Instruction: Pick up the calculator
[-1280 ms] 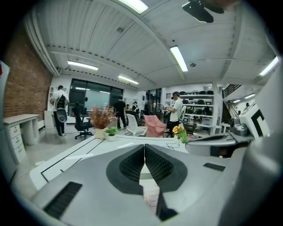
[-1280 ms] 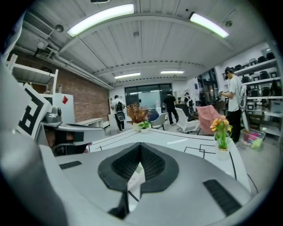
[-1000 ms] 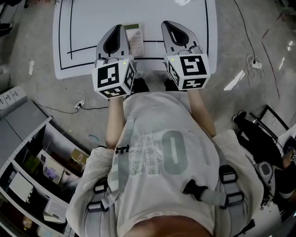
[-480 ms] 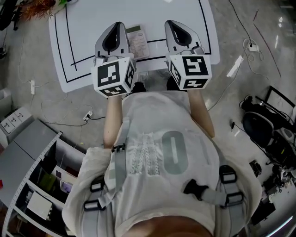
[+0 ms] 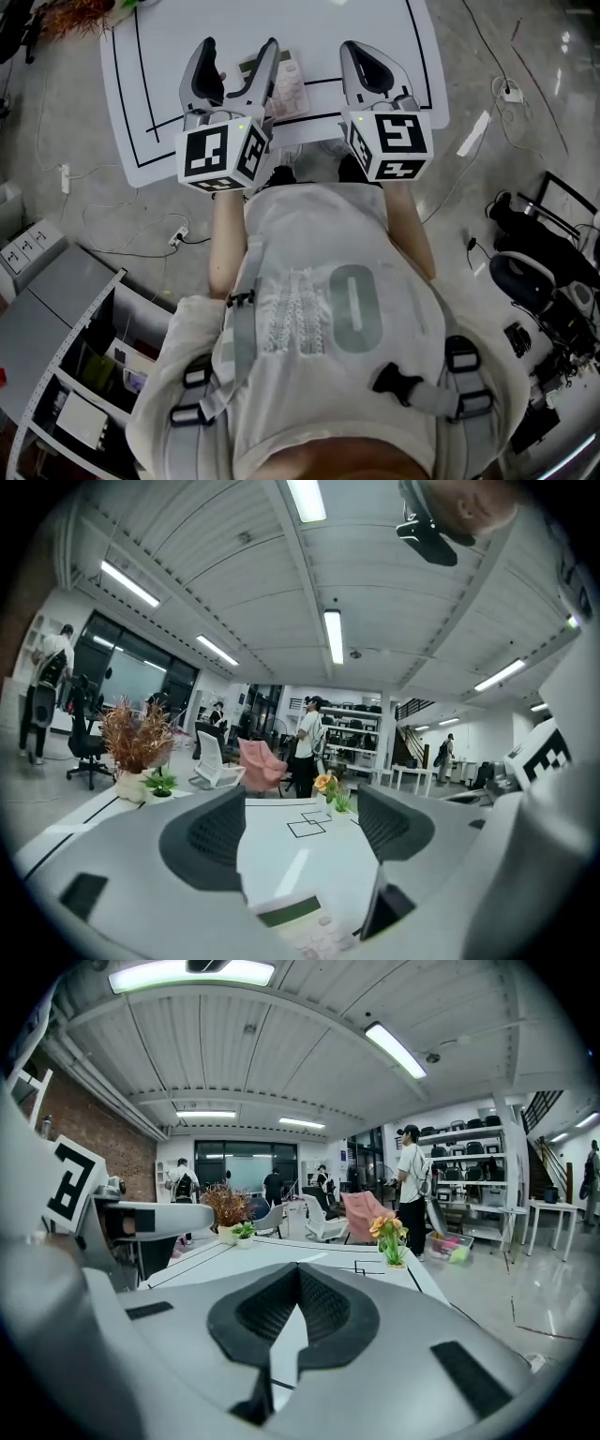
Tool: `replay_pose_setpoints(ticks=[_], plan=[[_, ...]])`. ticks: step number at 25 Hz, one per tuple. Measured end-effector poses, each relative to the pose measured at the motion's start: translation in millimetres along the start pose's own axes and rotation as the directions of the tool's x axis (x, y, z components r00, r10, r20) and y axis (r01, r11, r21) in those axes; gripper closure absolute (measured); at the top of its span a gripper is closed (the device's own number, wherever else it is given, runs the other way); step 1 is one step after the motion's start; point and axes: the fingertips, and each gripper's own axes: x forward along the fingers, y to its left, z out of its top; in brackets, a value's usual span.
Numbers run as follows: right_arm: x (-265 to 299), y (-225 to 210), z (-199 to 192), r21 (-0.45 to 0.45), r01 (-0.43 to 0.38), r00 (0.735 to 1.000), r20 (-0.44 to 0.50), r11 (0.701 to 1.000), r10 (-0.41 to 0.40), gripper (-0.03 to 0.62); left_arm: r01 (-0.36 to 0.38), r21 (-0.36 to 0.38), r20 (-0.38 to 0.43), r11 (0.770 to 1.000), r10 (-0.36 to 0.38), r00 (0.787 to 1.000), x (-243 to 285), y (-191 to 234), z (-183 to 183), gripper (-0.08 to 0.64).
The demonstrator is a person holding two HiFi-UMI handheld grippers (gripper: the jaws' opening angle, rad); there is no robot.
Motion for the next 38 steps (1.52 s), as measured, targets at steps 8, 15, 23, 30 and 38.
replay_pose_setpoints(ticks=[8, 15, 23, 30, 38], plan=[[3, 4, -2, -0.005, -0.019, 1.0, -0.006, 1.0, 0.019, 0.588, -0.028, 0.0, 0.001, 1.0, 0.028, 1.0, -6, 18, 0, 0.198], [4, -4, -4, -0.001, -0.022, 1.0, -0.008, 1.0, 0.022, 0.588, 0.012, -0.009, -0.013, 1.0, -0.012, 1.0, 1, 21, -6, 0.17], [7, 10, -16, 0.003, -0.05, 0.997, -0.053, 0.999, 0.05, 0.588, 0.187, -0.006, -0.221, 0.982, -0.184, 0.958, 11, 46, -41, 0.17], [11, 17, -30, 0.015, -0.054, 0.993, -0.108, 0.998, 0.055, 0.588, 0.365, -0.152, -0.379, 0.919, -0.395, 0.837, 19, 54, -86, 0.17], [16, 15, -50, 0.065, -0.036, 0.985, -0.163, 0.997, 0.046, 0.588, 0.42, -0.347, -0.463, 0.838, -0.543, 0.7, 30, 58, -124, 0.172]])
